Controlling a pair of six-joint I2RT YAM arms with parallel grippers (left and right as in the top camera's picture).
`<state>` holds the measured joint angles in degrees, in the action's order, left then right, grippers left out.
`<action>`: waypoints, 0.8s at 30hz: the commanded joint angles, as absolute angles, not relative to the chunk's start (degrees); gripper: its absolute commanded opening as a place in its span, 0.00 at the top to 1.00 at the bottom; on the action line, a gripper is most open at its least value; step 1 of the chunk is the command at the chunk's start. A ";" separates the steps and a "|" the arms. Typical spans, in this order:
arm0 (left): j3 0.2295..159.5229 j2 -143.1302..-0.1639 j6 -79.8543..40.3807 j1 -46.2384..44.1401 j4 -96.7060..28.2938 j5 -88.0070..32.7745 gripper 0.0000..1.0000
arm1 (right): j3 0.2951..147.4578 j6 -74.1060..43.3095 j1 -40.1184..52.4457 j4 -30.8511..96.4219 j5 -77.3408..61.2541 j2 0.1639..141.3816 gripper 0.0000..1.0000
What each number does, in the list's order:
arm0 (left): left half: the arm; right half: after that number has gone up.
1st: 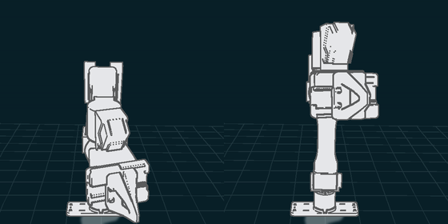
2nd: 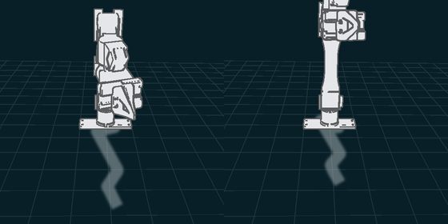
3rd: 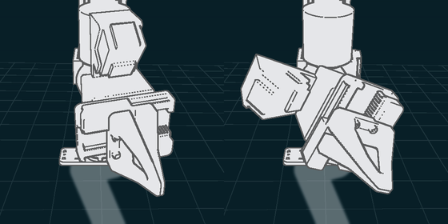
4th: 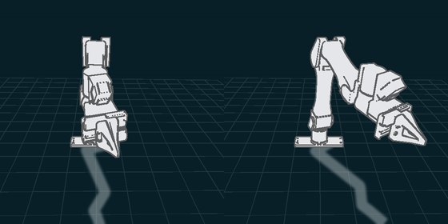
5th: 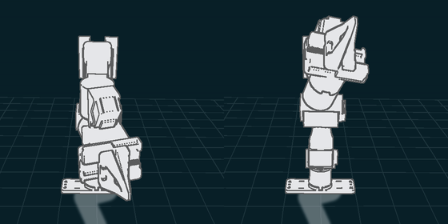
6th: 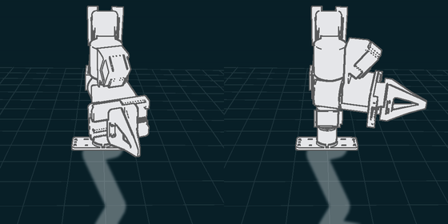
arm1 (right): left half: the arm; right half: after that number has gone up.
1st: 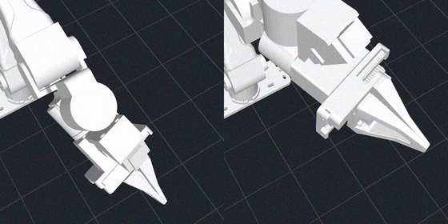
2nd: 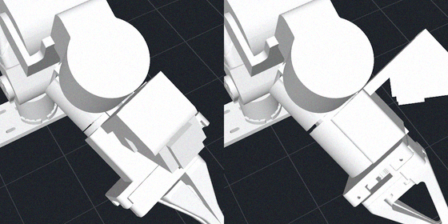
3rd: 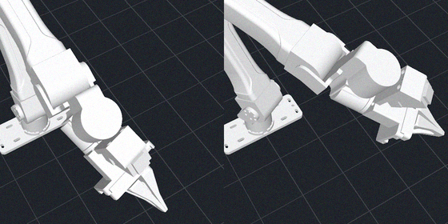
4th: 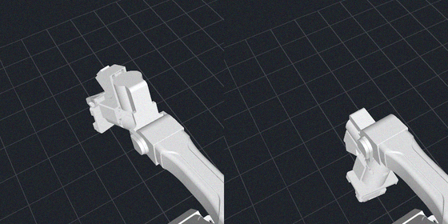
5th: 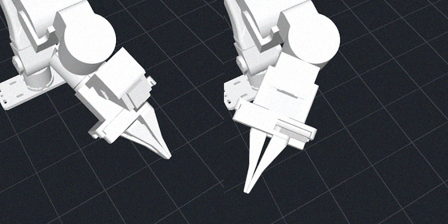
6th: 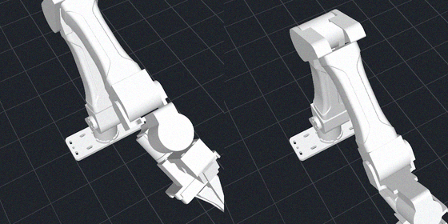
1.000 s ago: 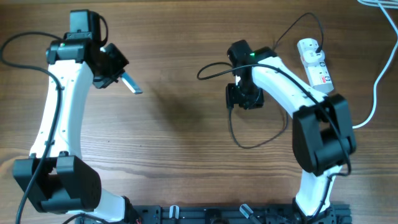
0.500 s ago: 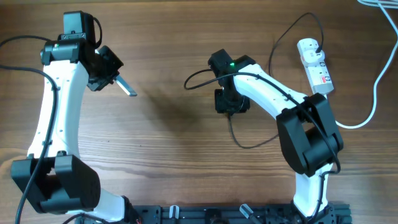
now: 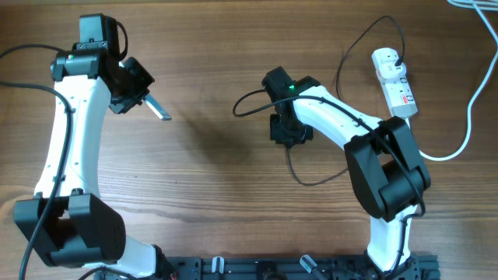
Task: Plug charger to phone and switch on socket
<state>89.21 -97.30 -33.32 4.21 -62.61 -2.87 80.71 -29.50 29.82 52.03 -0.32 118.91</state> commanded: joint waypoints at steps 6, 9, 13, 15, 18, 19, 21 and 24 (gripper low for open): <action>89.67 -97.21 -33.89 4.25 -62.43 -3.57 0.96 | 78.65 -28.67 29.82 52.27 0.05 120.57 0.81; 89.67 -97.21 -33.89 4.25 -62.43 -3.57 0.96 | 78.15 -28.69 29.82 52.60 -0.54 120.57 0.82; 89.67 -97.21 -33.89 4.25 -62.46 -3.57 0.96 | 77.87 -28.62 29.82 51.94 -0.47 120.57 0.81; 89.67 -97.21 -33.89 4.25 -62.46 -3.57 0.96 | 77.87 -28.64 29.82 51.40 -0.49 120.57 0.82; 89.67 -97.21 -33.89 4.25 -62.46 -3.57 0.96 | 77.87 -28.67 29.82 51.27 -0.49 120.57 0.85; 89.67 -97.21 -33.89 4.25 -62.46 -3.57 0.96 | 77.87 -28.67 29.82 51.29 -0.49 120.57 0.85; 89.67 -97.21 -33.89 4.25 -62.46 -3.57 0.96 | 77.87 -28.67 29.82 51.37 -0.51 120.57 0.90; 89.67 -97.21 -33.89 4.25 -62.46 -3.57 0.96 | 77.87 -28.67 29.82 51.46 -0.69 120.57 0.90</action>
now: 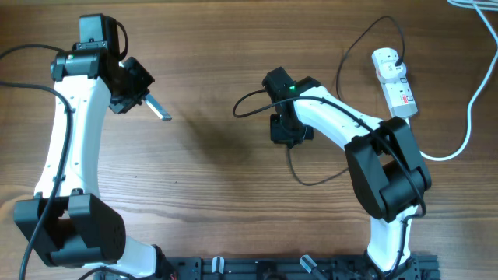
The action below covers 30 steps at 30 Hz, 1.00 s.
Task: Plug charger to phone and switch on socket
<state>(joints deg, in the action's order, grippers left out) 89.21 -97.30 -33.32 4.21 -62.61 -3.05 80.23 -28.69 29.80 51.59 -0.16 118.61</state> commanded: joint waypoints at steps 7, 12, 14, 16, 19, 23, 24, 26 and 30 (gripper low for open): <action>89.67 -97.21 -33.89 4.25 -62.48 -4.03 0.96 | 77.89 -28.67 29.82 51.46 -2.09 120.55 0.95; 89.67 -97.21 -33.63 4.25 -60.90 -10.52 0.96 | 79.55 -28.45 29.69 52.60 -4.21 120.09 0.96; 89.67 -97.21 -31.31 4.25 -58.74 -17.10 0.96 | 81.17 -27.07 29.61 54.74 -4.69 118.52 0.96; 89.67 -97.21 -27.51 4.25 -56.12 -25.02 0.96 | 82.96 -24.71 29.61 57.19 -6.70 116.16 0.96; 89.67 -97.21 -24.32 4.23 -51.33 -38.13 0.96 | 85.67 -21.26 29.87 60.55 -12.45 110.78 0.96; 89.67 -97.21 -24.23 4.23 -46.44 -47.72 0.96 | 85.89 -19.46 30.00 59.96 -22.31 100.92 0.96; 89.67 -97.21 -24.23 4.23 -45.74 -48.73 0.96 | 85.89 -19.44 30.00 59.77 -23.11 98.67 0.96; 89.67 -97.21 -24.27 4.23 -45.10 -49.60 0.96 | 85.89 -19.44 30.00 59.75 -23.03 94.61 0.96; 89.67 -97.21 -24.18 3.81 -43.35 -54.94 0.96 | 85.89 -19.51 30.17 59.90 -23.59 85.14 0.96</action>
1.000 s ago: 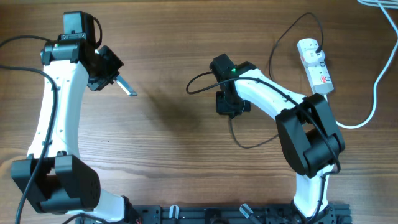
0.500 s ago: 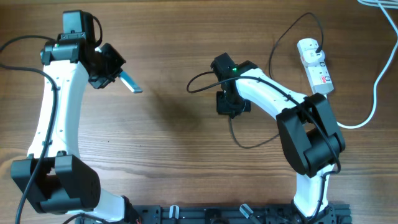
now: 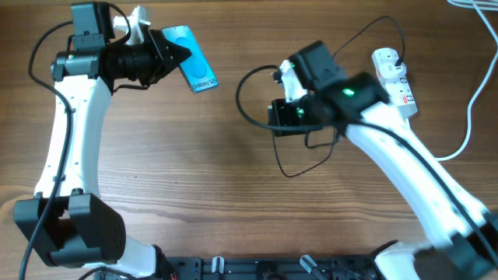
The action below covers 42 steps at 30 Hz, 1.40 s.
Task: Plug charger to phone and switch on socket
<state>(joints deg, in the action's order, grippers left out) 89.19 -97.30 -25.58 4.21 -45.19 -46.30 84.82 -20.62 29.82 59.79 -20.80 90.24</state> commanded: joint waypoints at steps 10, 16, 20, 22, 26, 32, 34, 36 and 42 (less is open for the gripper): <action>89.67 -97.21 -24.38 -6.11 -30.13 -66.08 0.96 | 85.86 -19.68 35.24 57.89 -26.04 83.05 0.96; 89.67 -97.21 -24.40 -7.09 -30.20 -65.78 0.96 | 85.86 -21.52 35.29 57.56 -20.71 83.02 0.96; 89.67 -97.21 -24.38 -7.68 -31.51 -65.78 0.96 | 85.86 -21.04 35.29 57.36 -16.47 83.02 0.96; 89.67 -97.21 -24.38 -8.27 -31.51 -65.78 0.96 | 85.86 -21.08 35.29 56.55 -16.51 83.05 0.96; 89.67 -97.21 -24.38 -9.23 -31.48 -65.78 0.96 | 85.86 -21.17 35.29 55.33 -17.89 83.05 0.96; 89.67 -97.21 -24.40 -10.02 -31.70 -65.78 0.96 | 85.86 -21.17 35.29 54.08 -17.78 83.05 0.96; 89.67 -97.21 -24.40 -10.02 -31.90 -65.78 0.96 | 85.86 -21.17 35.29 53.84 -17.78 83.05 0.96; 89.67 -97.21 -24.40 -10.02 -31.92 -65.78 0.96 | 85.86 -21.15 35.29 53.52 -17.72 83.05 0.96; 89.67 -97.21 -24.38 -10.02 -31.92 -66.24 0.96 | 85.86 -21.02 35.29 53.41 -17.30 83.05 0.96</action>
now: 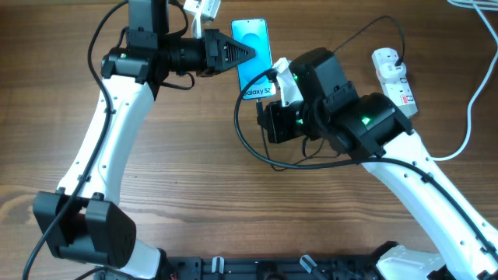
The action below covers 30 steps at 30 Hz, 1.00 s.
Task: Plug charger to phone and switch on socket
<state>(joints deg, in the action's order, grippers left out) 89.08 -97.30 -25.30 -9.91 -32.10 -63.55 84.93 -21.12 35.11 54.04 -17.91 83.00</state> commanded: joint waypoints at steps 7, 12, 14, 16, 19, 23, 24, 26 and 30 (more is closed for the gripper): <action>89.67 -97.21 -24.40 -10.02 -31.92 -66.63 0.96 | 85.82 -21.15 35.29 53.89 -17.37 83.05 0.96; 89.67 -97.21 -24.38 -10.02 -31.81 -66.61 0.96 | 85.82 -21.19 35.29 54.72 -17.37 83.05 0.96; 89.67 -97.21 -24.38 -10.02 -31.81 -66.61 0.96 | 85.82 -21.17 35.29 54.72 -17.34 83.05 0.96; 89.67 -97.21 -24.38 -10.02 -31.86 -66.63 0.96 | 85.82 -21.19 35.29 54.70 -17.34 83.05 0.96; 89.67 -97.21 -24.38 -10.02 -31.88 -66.63 0.96 | 85.82 -21.17 35.29 54.46 -17.34 83.05 0.96; 89.67 -97.21 -24.38 -10.02 -31.90 -66.63 0.96 | 85.82 -21.15 35.29 54.02 -17.34 83.05 0.96; 89.67 -97.21 -24.38 -10.02 -31.92 -66.63 0.96 | 85.82 -21.15 35.29 53.80 -17.34 83.05 0.96; 89.67 -97.21 -24.40 -10.02 -31.92 -66.63 0.96 | 85.82 -21.17 35.29 53.52 -17.34 83.05 0.96; 89.67 -97.21 -24.38 -10.02 -31.92 -66.63 0.96 | 85.82 -21.15 35.29 53.34 -17.34 83.05 0.96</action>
<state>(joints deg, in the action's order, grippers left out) 89.08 -97.30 -25.32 -9.91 -32.08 -64.40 84.93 -21.12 35.11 54.26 -17.91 83.00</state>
